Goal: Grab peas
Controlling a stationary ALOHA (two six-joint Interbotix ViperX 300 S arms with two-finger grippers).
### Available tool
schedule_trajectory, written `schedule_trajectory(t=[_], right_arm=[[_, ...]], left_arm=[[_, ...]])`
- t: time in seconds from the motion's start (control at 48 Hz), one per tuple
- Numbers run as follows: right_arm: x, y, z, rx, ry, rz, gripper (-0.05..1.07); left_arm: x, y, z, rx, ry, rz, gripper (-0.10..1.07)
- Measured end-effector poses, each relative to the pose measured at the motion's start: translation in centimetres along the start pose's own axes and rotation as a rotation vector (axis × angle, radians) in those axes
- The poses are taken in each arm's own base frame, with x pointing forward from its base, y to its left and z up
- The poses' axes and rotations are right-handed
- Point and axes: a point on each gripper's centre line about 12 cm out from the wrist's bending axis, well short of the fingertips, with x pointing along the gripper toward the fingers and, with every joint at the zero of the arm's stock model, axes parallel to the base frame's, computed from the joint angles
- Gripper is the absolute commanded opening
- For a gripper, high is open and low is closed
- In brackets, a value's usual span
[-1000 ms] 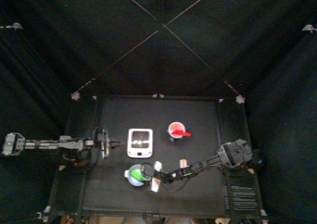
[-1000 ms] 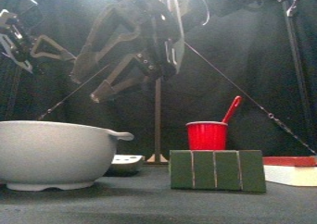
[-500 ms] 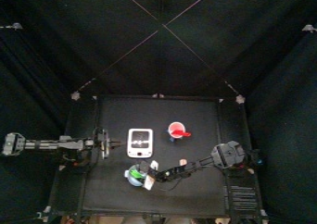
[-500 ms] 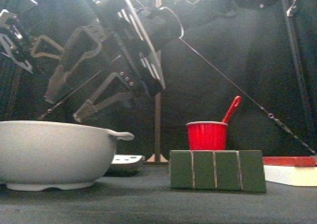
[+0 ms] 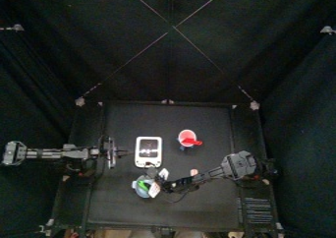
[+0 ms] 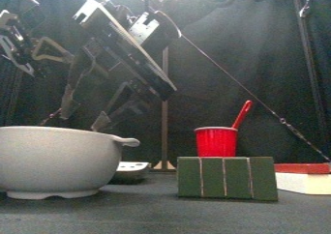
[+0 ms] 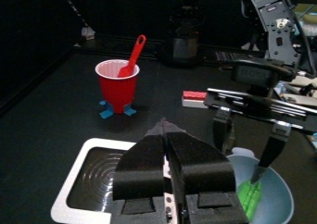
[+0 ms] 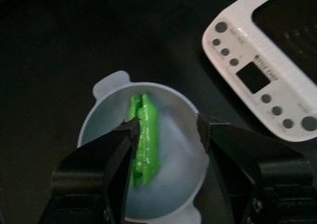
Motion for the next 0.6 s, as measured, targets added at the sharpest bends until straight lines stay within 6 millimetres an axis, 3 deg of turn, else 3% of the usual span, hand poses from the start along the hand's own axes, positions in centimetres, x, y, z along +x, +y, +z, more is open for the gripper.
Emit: schedule_trajectory(t=[0.312,0.604], right_arm=[[-0.7,1.9,1.8,-0.071,0.048,0.025,0.87],[1.2,2.3,-0.4,-0.092,0.161,0.030,0.87]], left_arm=[[0.0,0.0,0.0,0.000,0.002,0.000,0.32],[0.0,0.0,0.0,0.000,0.000,0.000,0.32]])
